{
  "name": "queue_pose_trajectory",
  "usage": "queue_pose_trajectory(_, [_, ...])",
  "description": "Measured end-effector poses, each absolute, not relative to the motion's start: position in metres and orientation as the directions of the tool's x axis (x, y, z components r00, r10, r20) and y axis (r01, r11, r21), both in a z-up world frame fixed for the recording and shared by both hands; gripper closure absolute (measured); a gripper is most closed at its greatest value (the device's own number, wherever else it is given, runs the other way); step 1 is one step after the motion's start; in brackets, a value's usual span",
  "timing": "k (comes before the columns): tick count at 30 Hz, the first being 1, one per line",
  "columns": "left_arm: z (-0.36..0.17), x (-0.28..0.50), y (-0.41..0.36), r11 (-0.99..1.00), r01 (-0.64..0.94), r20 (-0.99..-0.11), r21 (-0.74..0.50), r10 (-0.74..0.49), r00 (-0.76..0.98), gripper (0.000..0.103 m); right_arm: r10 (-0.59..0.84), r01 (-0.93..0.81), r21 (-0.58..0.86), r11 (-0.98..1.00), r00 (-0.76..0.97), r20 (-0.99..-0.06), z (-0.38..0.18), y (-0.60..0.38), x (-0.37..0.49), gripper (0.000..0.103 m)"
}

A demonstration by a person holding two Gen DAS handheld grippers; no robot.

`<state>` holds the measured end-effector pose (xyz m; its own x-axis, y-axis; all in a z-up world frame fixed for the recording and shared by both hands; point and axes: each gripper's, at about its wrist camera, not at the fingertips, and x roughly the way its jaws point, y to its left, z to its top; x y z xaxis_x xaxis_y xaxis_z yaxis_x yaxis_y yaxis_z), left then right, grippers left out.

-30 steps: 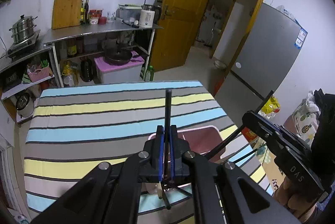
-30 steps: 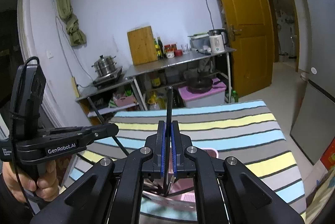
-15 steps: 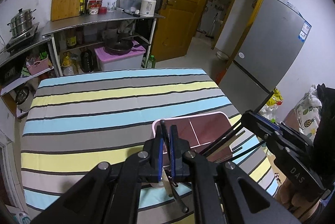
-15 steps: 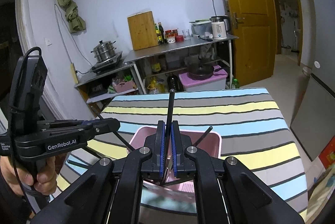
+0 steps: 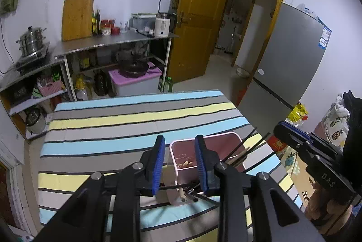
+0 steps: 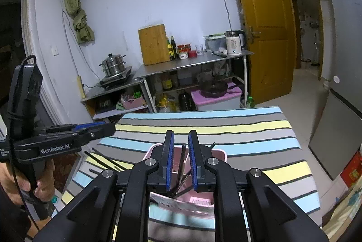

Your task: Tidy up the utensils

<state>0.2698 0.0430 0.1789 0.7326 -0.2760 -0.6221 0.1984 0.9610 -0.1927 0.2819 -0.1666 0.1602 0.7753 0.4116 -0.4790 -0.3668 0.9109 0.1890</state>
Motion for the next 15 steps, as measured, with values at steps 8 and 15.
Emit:
queue_pose_trajectory(8, [0.198,0.229,0.047,0.960,0.207,-0.562,-0.188,-0.278,0.779,0.070,0.421,-0.368,0.203,0.907,0.796,-0.435,0.172,-0.182,0.253,0.089])
queue_pose_trajectory(15, [0.193,0.194,0.039,0.962,0.217,-0.539,-0.168,-0.274,0.797,0.066,0.428,-0.377,0.201,0.904,0.799,-0.423,0.167,-0.184,0.225,0.087])
